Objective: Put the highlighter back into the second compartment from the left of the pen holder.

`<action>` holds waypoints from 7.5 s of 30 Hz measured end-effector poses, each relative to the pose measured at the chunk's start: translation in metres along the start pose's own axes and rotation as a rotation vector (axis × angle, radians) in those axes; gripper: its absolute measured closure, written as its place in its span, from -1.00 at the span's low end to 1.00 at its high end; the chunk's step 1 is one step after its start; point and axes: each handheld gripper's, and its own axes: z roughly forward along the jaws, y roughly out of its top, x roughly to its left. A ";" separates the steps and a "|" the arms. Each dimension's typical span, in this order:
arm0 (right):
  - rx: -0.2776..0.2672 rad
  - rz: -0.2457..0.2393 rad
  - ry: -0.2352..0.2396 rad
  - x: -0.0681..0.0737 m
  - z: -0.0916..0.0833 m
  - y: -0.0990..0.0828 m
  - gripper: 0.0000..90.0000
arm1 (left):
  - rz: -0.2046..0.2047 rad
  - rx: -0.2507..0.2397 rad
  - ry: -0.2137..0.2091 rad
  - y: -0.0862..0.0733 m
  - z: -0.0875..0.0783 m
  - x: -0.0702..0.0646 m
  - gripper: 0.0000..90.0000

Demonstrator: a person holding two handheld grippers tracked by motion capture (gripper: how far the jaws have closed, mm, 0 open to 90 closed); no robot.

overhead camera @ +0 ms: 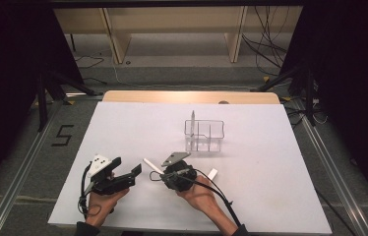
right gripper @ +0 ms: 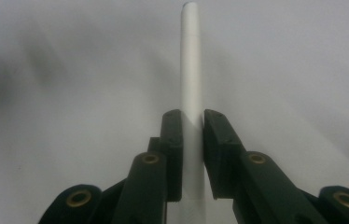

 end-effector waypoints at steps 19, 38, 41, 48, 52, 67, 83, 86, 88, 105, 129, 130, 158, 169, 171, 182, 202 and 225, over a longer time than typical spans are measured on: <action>-0.193 -0.010 -0.027 -0.011 -0.050 -0.033 0.76 | -0.129 0.077 -0.212 0.002 0.018 -0.038 -0.65; -0.282 0.012 -0.052 -0.014 -0.065 -0.050 0.76 | -0.340 0.155 -0.416 0.011 0.051 -0.055 -0.44; -0.287 0.004 -0.059 -0.013 -0.066 -0.049 0.76 | -0.370 0.152 -0.439 0.011 0.054 -0.054 -0.34; -0.293 -0.006 -0.063 -0.012 -0.068 -0.050 0.76 | -0.453 0.138 -0.500 0.010 0.059 -0.051 -0.09; -0.295 -0.001 -0.064 -0.012 -0.068 -0.051 0.76 | -0.452 0.138 -0.519 0.009 0.062 -0.054 0.02; -0.304 0.001 -0.056 -0.011 -0.068 -0.051 0.76 | -0.513 0.113 -0.565 0.006 0.063 -0.052 0.41; -0.310 -0.009 -0.053 -0.010 -0.068 -0.053 0.76 | -0.539 0.106 -0.591 0.004 0.063 -0.050 0.71; -0.311 -0.005 -0.049 -0.010 -0.068 -0.053 0.75 | -0.543 0.105 -0.599 0.003 0.063 -0.050 0.72; -0.320 -0.004 -0.045 -0.011 -0.068 -0.054 0.73 | -0.537 0.099 -0.602 0.004 0.062 -0.051 0.73; -0.331 0.065 -0.046 -0.028 -0.089 -0.068 -0.08 | -0.430 0.042 -0.525 0.018 0.054 -0.045 0.73; -0.343 0.197 -0.070 -0.055 -0.113 -0.104 -0.44 | -0.341 -0.080 -0.469 0.065 0.060 -0.042 0.73; -0.348 0.198 -0.068 -0.056 -0.114 -0.105 -0.45 | -0.339 -0.084 -0.466 0.067 0.061 -0.042 0.73; -0.373 0.191 -0.085 -0.057 -0.126 -0.121 -0.56 | -0.268 -0.120 -0.443 0.111 0.092 -0.057 0.73; -0.377 0.195 -0.088 -0.057 -0.128 -0.124 -0.57 | -0.245 -0.138 -0.419 0.123 0.105 -0.065 0.73; -0.379 0.197 -0.090 -0.058 -0.129 -0.124 -0.57 | -0.242 -0.144 -0.413 0.125 0.107 -0.065 0.73; -0.376 0.200 -0.088 -0.057 -0.127 -0.125 -0.57 | -0.245 -0.160 -0.397 0.134 0.118 -0.067 0.73; -0.375 0.192 -0.089 -0.057 -0.128 -0.125 -0.57 | -0.185 -0.148 -0.337 0.136 0.144 -0.083 0.73; -0.374 0.193 -0.088 -0.057 -0.128 -0.125 -0.57 | -0.120 -0.111 -0.281 0.124 0.162 -0.089 0.72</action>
